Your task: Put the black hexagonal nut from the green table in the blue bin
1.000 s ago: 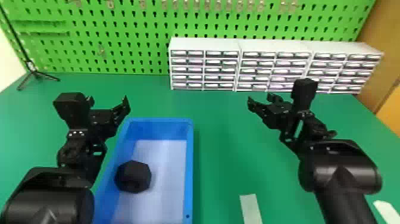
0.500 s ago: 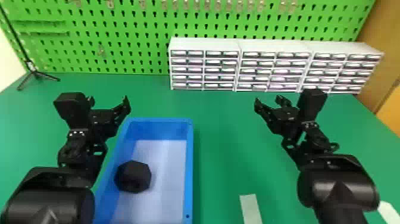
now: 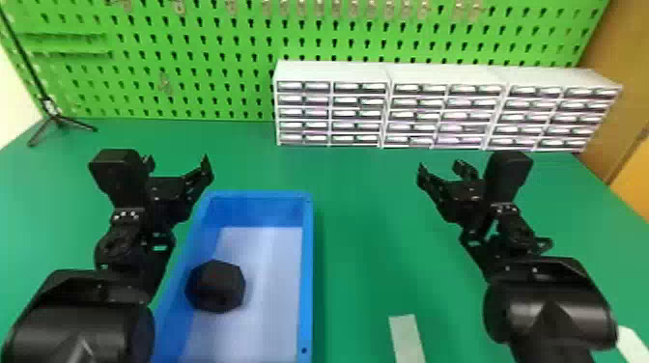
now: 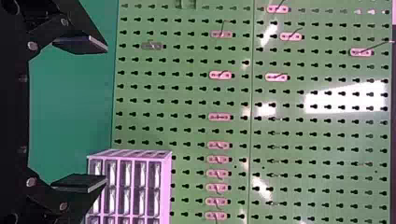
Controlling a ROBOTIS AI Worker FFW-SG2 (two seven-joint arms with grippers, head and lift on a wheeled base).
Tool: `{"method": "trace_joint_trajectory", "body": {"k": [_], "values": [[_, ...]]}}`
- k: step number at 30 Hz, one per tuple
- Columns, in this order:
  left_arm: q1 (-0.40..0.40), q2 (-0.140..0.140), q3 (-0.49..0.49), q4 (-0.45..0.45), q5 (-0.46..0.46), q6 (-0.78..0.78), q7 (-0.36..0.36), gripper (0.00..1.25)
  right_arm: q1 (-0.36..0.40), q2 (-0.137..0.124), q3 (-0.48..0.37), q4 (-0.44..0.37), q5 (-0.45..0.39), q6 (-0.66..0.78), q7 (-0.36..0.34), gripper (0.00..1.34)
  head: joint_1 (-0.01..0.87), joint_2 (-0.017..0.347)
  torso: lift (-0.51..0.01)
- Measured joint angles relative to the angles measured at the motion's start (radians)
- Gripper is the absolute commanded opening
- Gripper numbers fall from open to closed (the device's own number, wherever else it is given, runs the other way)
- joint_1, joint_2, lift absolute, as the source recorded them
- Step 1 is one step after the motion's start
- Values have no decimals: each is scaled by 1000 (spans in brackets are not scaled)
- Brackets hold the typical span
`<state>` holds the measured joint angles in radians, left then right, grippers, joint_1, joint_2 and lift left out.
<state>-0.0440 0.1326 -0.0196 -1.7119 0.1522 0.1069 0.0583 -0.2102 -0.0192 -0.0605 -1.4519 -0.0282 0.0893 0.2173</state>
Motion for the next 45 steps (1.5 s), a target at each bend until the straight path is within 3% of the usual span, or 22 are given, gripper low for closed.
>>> {"method": "trace_joint_trajectory", "body": {"k": [11, 45], "values": [[-2, 0, -1, 0, -3, 6, 0, 965, 16, 7, -10, -8, 10, -19, -34, 833, 683, 28, -96], [2, 1, 7, -6, 0, 16, 0, 965, 29, 7, -17, -14, 14, -25, -36, 831, 683, 28, -96]]}}
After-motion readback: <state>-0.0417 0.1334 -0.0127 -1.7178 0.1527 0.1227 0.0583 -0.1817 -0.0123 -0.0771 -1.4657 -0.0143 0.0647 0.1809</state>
